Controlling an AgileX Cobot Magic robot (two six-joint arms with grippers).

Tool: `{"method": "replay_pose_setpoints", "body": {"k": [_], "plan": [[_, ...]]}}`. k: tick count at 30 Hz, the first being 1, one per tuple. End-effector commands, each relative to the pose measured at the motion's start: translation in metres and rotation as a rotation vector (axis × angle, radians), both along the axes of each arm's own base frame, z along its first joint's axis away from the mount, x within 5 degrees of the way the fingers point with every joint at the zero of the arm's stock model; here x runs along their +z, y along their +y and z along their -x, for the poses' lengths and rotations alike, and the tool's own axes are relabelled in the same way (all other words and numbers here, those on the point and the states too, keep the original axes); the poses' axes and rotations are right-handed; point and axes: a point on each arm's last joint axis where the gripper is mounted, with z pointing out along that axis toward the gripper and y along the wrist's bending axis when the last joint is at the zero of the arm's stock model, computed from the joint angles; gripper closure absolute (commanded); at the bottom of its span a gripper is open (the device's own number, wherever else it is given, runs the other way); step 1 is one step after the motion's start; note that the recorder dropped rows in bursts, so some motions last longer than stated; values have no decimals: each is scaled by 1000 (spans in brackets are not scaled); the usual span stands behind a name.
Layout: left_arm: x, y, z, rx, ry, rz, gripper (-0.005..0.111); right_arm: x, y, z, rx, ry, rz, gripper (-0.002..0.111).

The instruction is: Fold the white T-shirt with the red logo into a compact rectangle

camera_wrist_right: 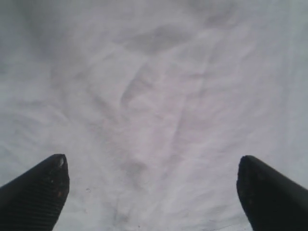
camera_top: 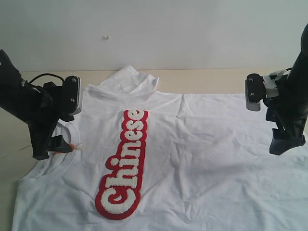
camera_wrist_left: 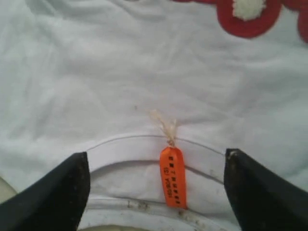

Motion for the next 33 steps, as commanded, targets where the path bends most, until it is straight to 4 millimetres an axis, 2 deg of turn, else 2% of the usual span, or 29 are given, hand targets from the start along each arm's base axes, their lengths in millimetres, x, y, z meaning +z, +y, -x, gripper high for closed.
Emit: {"method": "replay_pose_setpoints", "body": {"k": [1, 5, 9, 13, 18, 19, 21, 28, 33], "plan": [[-5, -4, 2, 5, 29, 7, 35, -1, -6, 7, 159, 77, 39, 18], [-20, -3, -1, -20, 58, -25, 36, -15, -22, 8, 174, 127, 94, 18], [-24, -4, -5, -30, 70, -34, 36, -26, -37, 4, 129, 96, 91, 18], [-26, 2, -5, -48, 85, -63, 36, -31, -35, -2, 111, 49, 76, 18], [-27, 13, -8, -43, 80, -85, 53, -38, -31, -8, 92, 7, 29, 18], [-27, 13, -8, -41, 77, -85, 54, -38, -31, -8, 90, 1, 28, 18], [-26, 14, -10, -34, 62, -84, 51, -38, -32, -9, 89, -9, 30, 18], [-26, 14, -13, -6, 25, -75, 32, -37, -31, -10, 86, -11, 27, 18], [-33, 13, -14, 0, 58, -75, 31, -37, -31, -10, 86, -11, 27, 18]]}}
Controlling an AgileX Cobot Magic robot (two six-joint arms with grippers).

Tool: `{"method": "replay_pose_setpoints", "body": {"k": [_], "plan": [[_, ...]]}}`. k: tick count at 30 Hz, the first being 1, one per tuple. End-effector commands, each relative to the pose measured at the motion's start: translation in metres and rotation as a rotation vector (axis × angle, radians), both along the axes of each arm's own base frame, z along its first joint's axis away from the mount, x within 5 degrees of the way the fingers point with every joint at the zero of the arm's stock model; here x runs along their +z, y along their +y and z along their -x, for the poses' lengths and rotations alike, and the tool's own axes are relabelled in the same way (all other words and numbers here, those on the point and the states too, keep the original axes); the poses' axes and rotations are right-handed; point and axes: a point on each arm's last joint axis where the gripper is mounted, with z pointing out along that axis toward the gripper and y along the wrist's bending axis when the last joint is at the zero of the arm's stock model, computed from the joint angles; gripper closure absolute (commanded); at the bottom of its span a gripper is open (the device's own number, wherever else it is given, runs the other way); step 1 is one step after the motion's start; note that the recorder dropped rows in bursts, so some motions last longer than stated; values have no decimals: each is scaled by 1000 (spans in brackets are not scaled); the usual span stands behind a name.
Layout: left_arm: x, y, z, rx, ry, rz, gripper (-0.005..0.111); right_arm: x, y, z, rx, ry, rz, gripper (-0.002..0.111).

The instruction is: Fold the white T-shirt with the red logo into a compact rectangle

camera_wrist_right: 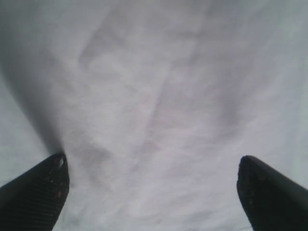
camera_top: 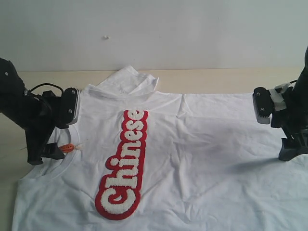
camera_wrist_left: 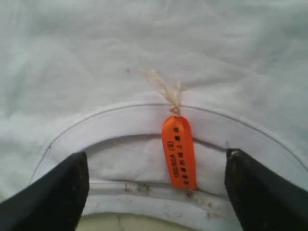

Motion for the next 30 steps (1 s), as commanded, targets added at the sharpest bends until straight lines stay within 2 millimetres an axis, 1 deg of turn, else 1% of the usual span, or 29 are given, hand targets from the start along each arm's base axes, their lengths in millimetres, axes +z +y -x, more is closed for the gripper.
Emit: {"method": "replay_pose_setpoints", "body": {"k": [1, 6, 10, 14, 16, 19, 20, 25, 30], "plan": [[-5, -2, -4, 21, 33, 10, 31, 1, -1, -2, -2, -10, -6, 18], [3, -10, -13, 54, 42, 93, 31, -4, -1, -2, 1, -2, -5, 18], [-4, -13, -11, 33, 80, 101, 31, -10, -1, -2, 1, 14, -8, 18], [-5, -13, -8, 15, 116, 102, 32, -18, -2, -3, 3, 27, -7, 18], [-2, -15, -5, 18, 142, 121, 36, -23, -2, -3, 3, 36, -8, 18], [-1, -15, -5, 32, 140, 131, 46, -28, -2, -3, 3, 46, -10, 18], [-2, -15, -4, 39, 144, 132, 48, -28, -2, -3, 3, 48, -10, 18], [-10, -13, -2, 53, 144, 122, 41, -28, -2, -2, 3, 50, -11, 18], [-19, -12, -3, 50, 144, 103, 41, -28, -1, -1, 4, 69, -15, 18]]}}
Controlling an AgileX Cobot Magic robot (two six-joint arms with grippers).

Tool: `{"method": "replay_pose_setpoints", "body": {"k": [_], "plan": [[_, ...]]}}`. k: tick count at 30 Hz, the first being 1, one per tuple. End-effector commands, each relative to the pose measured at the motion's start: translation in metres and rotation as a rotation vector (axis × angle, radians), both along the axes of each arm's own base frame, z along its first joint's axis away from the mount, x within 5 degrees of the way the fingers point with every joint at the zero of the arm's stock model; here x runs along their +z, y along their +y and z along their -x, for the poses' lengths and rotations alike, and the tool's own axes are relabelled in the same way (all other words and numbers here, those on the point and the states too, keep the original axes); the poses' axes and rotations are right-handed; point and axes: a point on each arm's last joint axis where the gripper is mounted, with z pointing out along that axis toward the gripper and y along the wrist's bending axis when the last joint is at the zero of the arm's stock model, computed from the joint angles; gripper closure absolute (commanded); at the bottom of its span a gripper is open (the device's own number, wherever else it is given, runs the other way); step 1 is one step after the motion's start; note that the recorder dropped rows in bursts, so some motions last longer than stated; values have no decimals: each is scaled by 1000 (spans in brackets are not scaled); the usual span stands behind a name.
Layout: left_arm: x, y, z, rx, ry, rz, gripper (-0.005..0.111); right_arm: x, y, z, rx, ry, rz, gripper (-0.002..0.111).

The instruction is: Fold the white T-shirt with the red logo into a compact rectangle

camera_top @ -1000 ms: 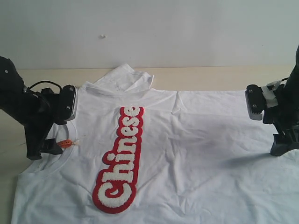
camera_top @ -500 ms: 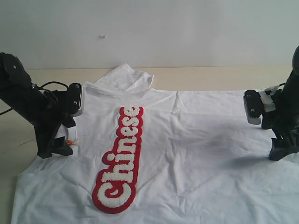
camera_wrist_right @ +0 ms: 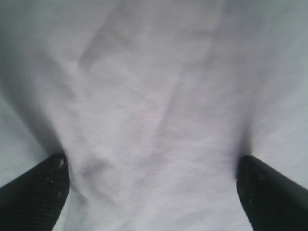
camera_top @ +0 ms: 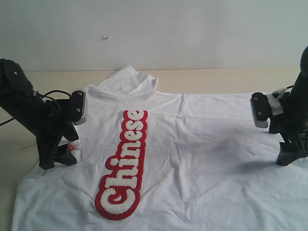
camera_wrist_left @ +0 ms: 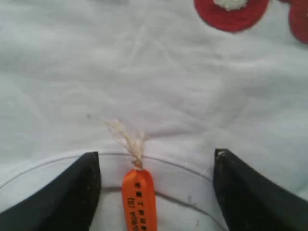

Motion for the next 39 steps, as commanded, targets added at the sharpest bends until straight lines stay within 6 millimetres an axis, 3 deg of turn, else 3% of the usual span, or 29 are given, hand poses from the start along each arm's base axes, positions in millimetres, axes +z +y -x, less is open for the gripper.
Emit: {"method": "replay_pose_setpoints", "body": {"k": [1, 6, 11, 14, 19, 24, 28, 32, 37, 39], "plan": [[-8, 0, 0, 4, 3, -15, 41, -12, -1, 2, 5, 26, -6, 18], [-19, 2, -3, -5, -4, -43, 41, -12, -1, 1, 5, 23, -5, 18], [-28, 2, -4, 23, 18, -47, 33, -12, -1, 1, 5, 21, -5, 18], [-26, 1, -9, 42, -7, -39, 26, -12, -1, 1, 5, 21, -5, 18], [-22, -3, -15, 125, -28, 18, 26, -12, -1, 2, 5, 24, -5, 18], [-22, 0, -10, 2, 7, -36, 26, -12, -1, 2, 5, 25, -6, 18], [-2, 9, -9, 7, 1, -27, 26, -12, -1, 2, 5, 29, -6, 18], [31, 24, -3, 72, -61, 38, 28, -12, 0, 4, 6, 47, -10, 18], [35, 41, 4, 72, -74, -4, 46, -12, -1, 4, 7, 54, -10, 18], [33, 42, 3, 77, -68, -20, 47, -12, 0, 5, 8, 60, -11, 18]]}}
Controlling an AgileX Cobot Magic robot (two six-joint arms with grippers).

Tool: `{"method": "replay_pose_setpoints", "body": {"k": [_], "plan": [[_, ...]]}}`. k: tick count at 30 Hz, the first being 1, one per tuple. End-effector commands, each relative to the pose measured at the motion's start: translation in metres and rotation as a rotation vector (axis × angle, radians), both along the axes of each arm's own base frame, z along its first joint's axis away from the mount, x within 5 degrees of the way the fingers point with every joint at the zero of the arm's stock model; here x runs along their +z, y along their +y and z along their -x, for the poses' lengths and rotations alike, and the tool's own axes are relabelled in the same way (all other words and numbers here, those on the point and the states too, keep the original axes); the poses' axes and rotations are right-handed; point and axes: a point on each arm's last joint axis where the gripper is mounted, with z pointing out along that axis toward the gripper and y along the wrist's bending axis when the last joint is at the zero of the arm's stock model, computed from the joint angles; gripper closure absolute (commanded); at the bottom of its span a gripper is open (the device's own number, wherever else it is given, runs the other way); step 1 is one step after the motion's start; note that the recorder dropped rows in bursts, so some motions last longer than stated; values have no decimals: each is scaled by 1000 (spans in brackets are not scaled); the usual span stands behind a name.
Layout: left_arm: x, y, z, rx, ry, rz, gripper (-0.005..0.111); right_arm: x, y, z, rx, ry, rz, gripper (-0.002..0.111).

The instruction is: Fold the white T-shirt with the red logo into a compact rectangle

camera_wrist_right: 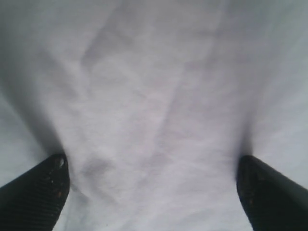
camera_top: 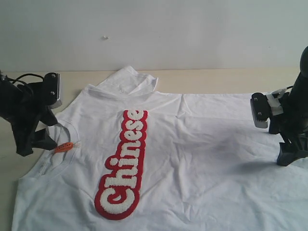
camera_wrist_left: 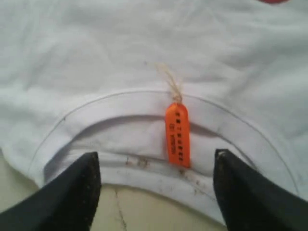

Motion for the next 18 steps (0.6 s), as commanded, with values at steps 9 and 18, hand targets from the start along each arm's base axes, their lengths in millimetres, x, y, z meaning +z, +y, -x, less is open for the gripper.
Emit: {"method": "replay_pose_setpoints", "body": {"k": [9, 18], "plan": [[5, -19, -5, 35, -27, 36, 60, -11, 0, 6, 5, 61, -11, 18], [17, -31, -8, 87, -80, 154, 107, -11, 0, 6, -21, 64, -11, 18]]}}
